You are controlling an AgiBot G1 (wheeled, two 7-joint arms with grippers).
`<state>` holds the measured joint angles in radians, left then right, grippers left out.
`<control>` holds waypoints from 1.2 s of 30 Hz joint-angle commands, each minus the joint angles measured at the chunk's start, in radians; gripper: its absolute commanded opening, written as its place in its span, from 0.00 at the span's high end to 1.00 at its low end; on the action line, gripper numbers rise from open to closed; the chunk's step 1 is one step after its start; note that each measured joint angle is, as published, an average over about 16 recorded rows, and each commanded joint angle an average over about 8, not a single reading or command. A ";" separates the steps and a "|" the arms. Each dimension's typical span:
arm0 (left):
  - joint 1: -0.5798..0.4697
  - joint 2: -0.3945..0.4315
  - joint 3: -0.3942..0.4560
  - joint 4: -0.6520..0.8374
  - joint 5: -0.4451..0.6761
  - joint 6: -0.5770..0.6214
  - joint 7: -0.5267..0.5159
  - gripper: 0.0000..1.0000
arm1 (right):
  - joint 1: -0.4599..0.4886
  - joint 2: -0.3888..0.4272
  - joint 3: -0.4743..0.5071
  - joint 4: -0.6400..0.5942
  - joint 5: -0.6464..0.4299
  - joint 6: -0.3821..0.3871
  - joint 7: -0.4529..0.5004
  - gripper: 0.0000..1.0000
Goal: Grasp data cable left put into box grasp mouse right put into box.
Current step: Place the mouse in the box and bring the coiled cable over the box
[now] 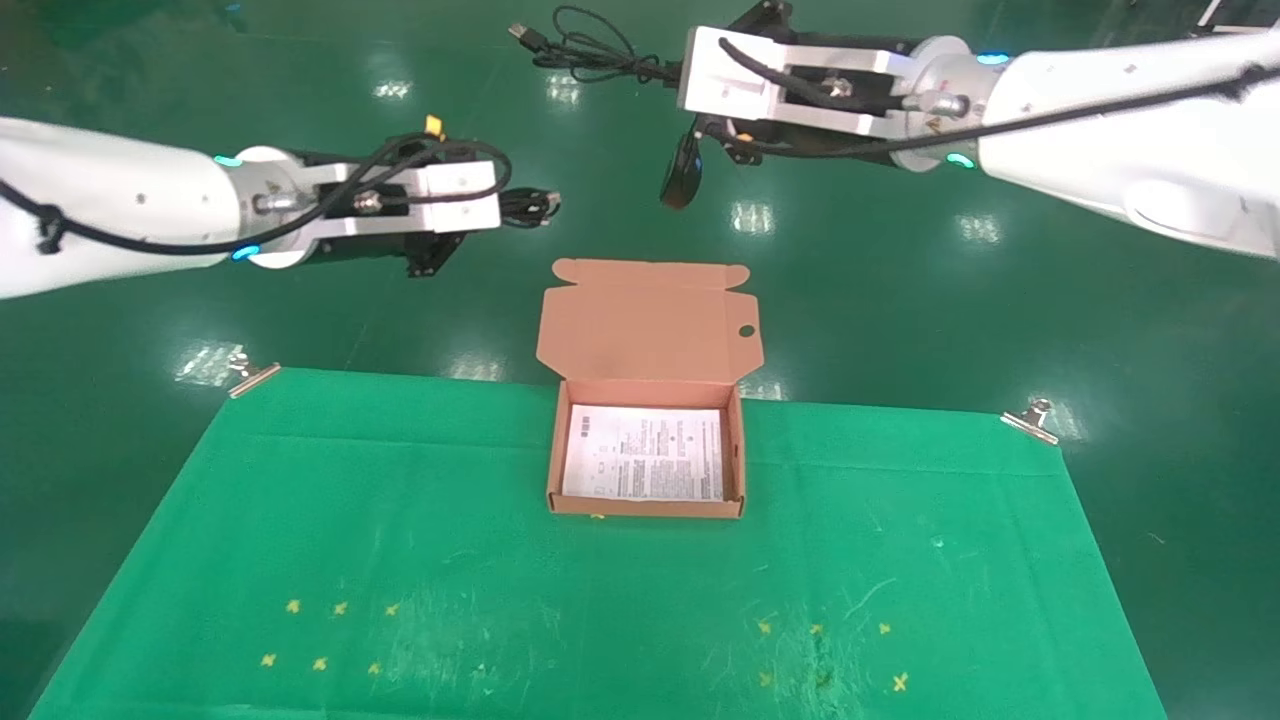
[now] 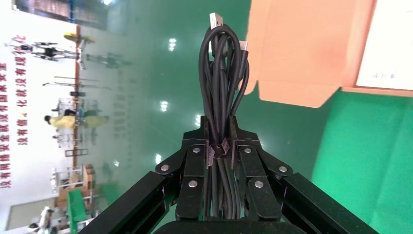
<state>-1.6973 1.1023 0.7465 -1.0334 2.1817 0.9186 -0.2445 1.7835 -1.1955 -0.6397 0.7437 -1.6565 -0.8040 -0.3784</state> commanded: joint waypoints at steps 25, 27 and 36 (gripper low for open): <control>0.037 -0.065 0.043 -0.006 0.186 0.064 -0.097 1.00 | -0.048 -0.122 -0.017 -0.213 0.043 -0.024 -0.123 1.00; 0.040 -0.074 0.046 -0.009 0.200 0.074 -0.108 1.00 | -0.056 -0.134 -0.017 -0.235 0.054 -0.030 -0.139 1.00; 0.051 -0.092 0.050 -0.039 0.228 0.098 -0.140 1.00 | -0.127 -0.164 -0.059 -0.267 0.120 -0.051 -0.155 1.00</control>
<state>-1.6468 1.0115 0.7960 -1.0695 2.4080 1.0150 -0.3817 1.6548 -1.3572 -0.6993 0.4688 -1.5343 -0.8343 -0.5178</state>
